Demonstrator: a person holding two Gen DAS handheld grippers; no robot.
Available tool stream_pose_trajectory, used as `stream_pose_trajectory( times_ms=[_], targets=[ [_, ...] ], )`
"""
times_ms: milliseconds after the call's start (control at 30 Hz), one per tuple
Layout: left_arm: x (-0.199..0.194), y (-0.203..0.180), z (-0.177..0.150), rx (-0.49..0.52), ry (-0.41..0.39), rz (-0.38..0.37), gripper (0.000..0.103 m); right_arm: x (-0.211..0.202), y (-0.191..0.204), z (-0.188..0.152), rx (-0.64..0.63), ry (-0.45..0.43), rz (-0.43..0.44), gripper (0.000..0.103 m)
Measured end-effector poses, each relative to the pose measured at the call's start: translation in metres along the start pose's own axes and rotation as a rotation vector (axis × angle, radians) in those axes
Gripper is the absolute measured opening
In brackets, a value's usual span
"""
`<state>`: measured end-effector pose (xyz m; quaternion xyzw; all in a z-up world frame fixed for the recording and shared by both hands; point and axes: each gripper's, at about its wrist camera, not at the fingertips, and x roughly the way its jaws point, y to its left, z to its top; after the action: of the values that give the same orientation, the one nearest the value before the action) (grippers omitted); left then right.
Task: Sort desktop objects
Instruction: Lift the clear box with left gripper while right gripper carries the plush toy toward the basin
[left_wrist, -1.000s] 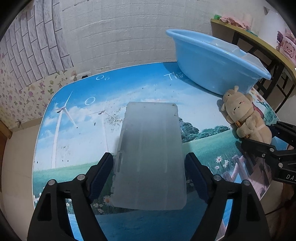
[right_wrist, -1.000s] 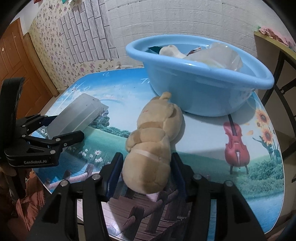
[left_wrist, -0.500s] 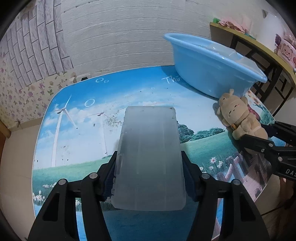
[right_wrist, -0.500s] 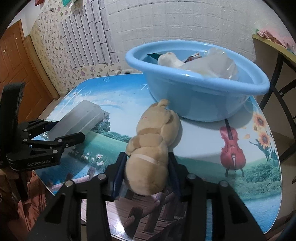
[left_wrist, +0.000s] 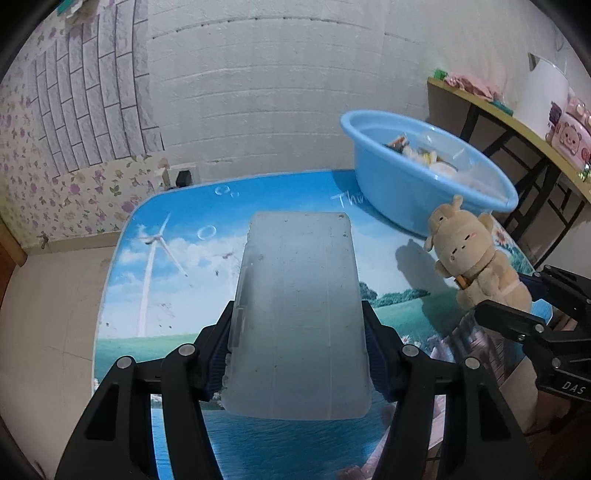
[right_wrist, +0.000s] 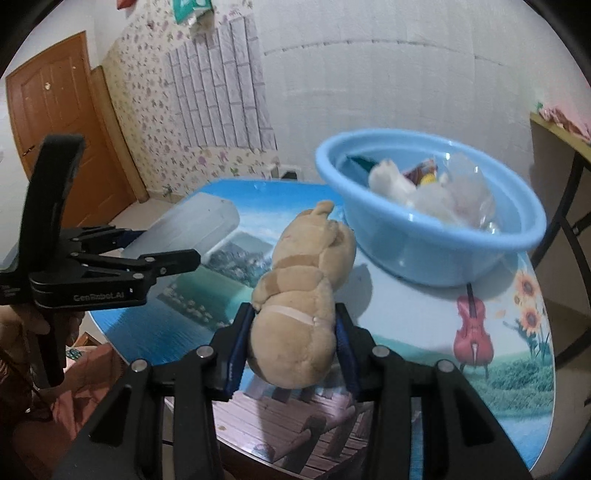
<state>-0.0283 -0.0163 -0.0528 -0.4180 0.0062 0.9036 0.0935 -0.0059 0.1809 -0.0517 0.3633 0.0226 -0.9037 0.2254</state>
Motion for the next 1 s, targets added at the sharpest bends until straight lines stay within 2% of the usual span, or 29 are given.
stream_pose_trajectory(
  times_ms=[267,433,567,833,1000],
  targets=[
    [-0.016,-0.008,0.019,0.014,-0.047,-0.008,0.061,-0.018,-0.002,0.012,-0.014,-0.049,0.024,0.041],
    [-0.026,-0.011,0.032,0.021,-0.078,-0.011,0.061,-0.023,0.01,0.014,-0.059,-0.048,0.122,0.041],
    [-0.036,-0.002,0.039,0.0,-0.1,0.004,0.061,-0.026,0.009,0.016,-0.073,-0.074,0.142,0.041],
    [-0.049,-0.003,0.056,0.011,-0.143,0.025,0.061,-0.049,0.002,0.027,-0.069,-0.164,0.154,0.041],
    [-0.048,-0.014,0.071,0.029,-0.155,0.001,0.061,-0.062,-0.014,0.035,-0.039,-0.22,0.133,0.041]
  ],
)
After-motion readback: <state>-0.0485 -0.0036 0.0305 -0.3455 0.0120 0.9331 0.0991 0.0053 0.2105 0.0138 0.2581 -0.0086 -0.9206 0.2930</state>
